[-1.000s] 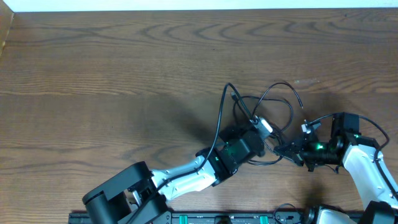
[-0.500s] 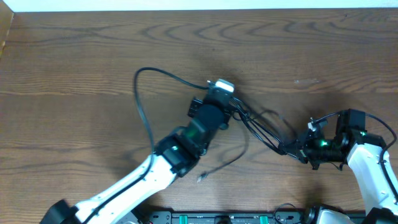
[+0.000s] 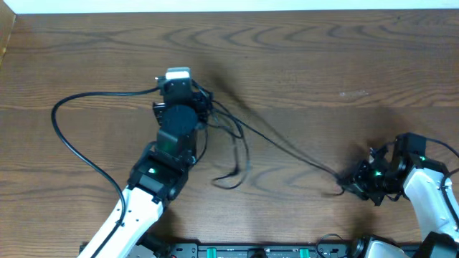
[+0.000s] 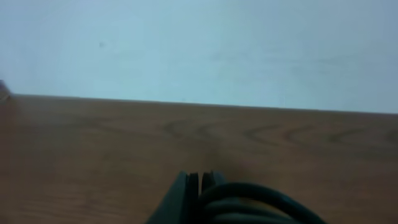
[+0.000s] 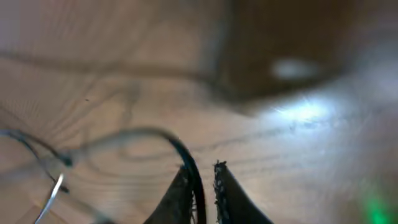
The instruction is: Untangle cables
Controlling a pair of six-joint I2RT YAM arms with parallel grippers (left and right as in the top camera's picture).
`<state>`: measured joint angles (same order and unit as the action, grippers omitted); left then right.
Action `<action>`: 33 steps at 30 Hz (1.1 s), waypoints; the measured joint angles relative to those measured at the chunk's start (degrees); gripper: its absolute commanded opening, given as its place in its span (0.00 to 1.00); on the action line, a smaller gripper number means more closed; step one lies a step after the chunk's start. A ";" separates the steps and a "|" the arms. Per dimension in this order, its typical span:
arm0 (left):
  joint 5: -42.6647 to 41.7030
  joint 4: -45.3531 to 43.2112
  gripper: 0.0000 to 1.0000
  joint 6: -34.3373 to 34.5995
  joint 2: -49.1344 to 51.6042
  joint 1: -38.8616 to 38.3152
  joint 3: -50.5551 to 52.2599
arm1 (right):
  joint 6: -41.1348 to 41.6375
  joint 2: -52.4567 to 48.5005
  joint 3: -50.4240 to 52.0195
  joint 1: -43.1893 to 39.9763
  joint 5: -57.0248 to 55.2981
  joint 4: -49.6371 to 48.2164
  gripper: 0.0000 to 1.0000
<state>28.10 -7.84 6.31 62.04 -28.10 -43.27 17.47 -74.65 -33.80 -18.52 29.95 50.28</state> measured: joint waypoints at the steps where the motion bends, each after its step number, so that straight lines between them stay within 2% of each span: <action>1: -0.31 1.29 0.08 1.01 -0.04 0.57 -0.07 | -2.47 -0.07 0.15 -0.31 2.51 -0.66 0.41; 4: -1.51 5.20 0.08 6.05 0.11 1.07 -0.13 | -13.22 -0.17 0.26 -0.50 15.63 -1.49 0.51; 7: -6.29 6.80 0.08 10.14 1.38 1.07 -0.17 | -20.96 -0.24 0.37 -0.50 28.30 -3.65 0.55; 11: -18.67 5.57 0.08 11.93 5.05 1.07 -0.17 | -26.51 -0.24 0.48 -0.44 43.25 -10.91 0.58; 15: -32.24 2.86 0.08 11.93 8.68 1.07 -0.17 | -28.63 -0.24 0.50 1.09 51.34 -14.29 0.63; 21: -44.74 -1.29 0.08 12.70 13.16 0.98 -0.20 | -29.83 -0.26 0.52 7.58 55.74 -18.40 0.65; 24: -47.19 -2.23 0.08 14.64 14.56 0.52 -0.20 | -29.92 -0.26 0.61 11.72 56.26 -23.34 0.79; 27: -48.35 -2.82 0.08 15.47 14.80 -0.74 -0.20 | -28.48 -0.28 0.68 15.87 54.53 -29.73 0.80; 31: -49.07 -5.51 0.08 16.17 14.80 -2.64 -0.20 | -18.43 -0.31 0.72 21.24 45.35 -38.21 0.68; 33: -49.22 -7.45 0.08 16.22 14.80 -3.32 -0.20 | -14.49 -0.31 0.74 23.98 41.92 -41.35 0.57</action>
<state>-21.12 -15.29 22.52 76.84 -31.42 -43.46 2.98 -74.96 -33.06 5.45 71.88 8.93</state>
